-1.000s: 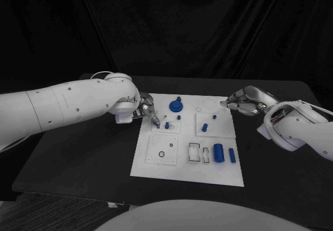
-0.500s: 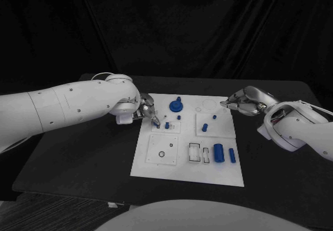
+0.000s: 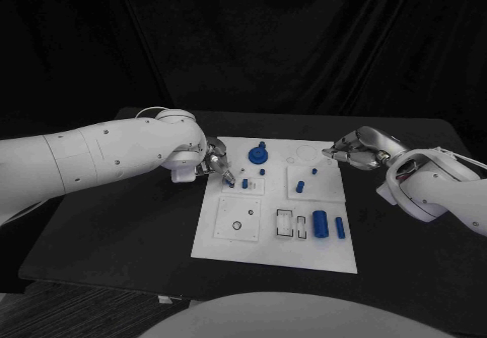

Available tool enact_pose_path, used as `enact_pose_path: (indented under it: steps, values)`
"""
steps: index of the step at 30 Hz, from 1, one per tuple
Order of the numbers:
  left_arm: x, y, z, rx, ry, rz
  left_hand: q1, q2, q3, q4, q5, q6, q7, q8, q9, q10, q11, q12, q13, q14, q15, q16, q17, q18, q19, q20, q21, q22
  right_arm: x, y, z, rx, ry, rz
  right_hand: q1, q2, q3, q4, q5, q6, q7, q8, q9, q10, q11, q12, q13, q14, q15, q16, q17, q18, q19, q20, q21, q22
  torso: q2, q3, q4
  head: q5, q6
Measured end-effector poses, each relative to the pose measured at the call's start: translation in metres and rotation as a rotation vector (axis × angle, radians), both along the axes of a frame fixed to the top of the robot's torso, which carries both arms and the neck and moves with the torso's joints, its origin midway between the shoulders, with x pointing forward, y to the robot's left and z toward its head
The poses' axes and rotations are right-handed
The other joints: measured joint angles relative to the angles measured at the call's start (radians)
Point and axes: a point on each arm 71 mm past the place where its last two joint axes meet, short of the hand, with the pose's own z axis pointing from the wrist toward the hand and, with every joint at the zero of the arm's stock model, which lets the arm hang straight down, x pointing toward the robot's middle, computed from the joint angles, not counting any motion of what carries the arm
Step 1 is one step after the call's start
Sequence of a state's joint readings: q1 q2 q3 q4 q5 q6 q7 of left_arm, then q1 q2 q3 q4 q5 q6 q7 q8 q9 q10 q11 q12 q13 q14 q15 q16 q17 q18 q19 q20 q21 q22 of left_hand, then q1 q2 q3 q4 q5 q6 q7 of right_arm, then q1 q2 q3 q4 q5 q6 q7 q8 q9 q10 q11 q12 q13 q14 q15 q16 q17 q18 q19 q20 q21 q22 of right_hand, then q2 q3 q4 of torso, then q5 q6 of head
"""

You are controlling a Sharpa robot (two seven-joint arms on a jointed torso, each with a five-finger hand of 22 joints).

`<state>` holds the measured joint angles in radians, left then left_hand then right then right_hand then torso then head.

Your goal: Assemble the parts on the task board

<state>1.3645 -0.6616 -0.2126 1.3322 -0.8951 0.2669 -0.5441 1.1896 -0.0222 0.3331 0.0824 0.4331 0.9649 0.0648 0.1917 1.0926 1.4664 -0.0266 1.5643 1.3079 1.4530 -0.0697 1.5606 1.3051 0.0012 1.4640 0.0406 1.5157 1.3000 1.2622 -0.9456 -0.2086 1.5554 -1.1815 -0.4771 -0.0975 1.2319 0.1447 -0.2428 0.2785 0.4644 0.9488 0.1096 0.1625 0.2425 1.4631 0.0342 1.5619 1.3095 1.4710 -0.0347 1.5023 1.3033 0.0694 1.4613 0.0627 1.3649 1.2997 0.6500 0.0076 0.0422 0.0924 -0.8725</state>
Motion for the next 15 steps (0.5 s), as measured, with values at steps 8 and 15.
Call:
enact_pose_path:
  steps: [8,15]
  values:
    - [-0.0008,0.0006,-0.0003,-0.001,0.001,0.000,0.000,0.000,0.000,0.000,0.000,0.000,0.000,0.000,0.000,0.000,0.000,0.000,0.000,0.000,0.000,0.000,0.000,0.000,0.000,0.000,0.000,0.000,0.0001,0.0002,-0.0004,-0.001,0.003,0.000,0.000,0.000,0.000,0.000,0.000,0.000,0.000,0.000,0.000,0.000,0.000,0.000,0.000,0.000,0.000,0.000,0.000,0.000,0.000,0.000,0.000,0.000,0.000,-0.0001,0.0000,-0.001,0.000]
    - [-0.0016,0.0010,-0.0004,-0.004,0.000,0.001,0.000,0.000,0.000,0.000,0.000,0.000,0.000,0.000,0.000,0.000,0.000,0.000,0.000,0.000,0.000,0.000,0.000,0.000,0.000,0.000,0.000,0.000,0.0001,0.0002,-0.0005,-0.002,0.004,0.000,0.000,0.000,0.000,0.000,0.000,0.000,0.000,0.000,0.000,0.000,0.000,0.000,0.000,0.000,0.000,0.000,0.000,0.000,0.000,0.000,0.000,0.000,0.000,-0.0002,0.0000,0.000,0.000]
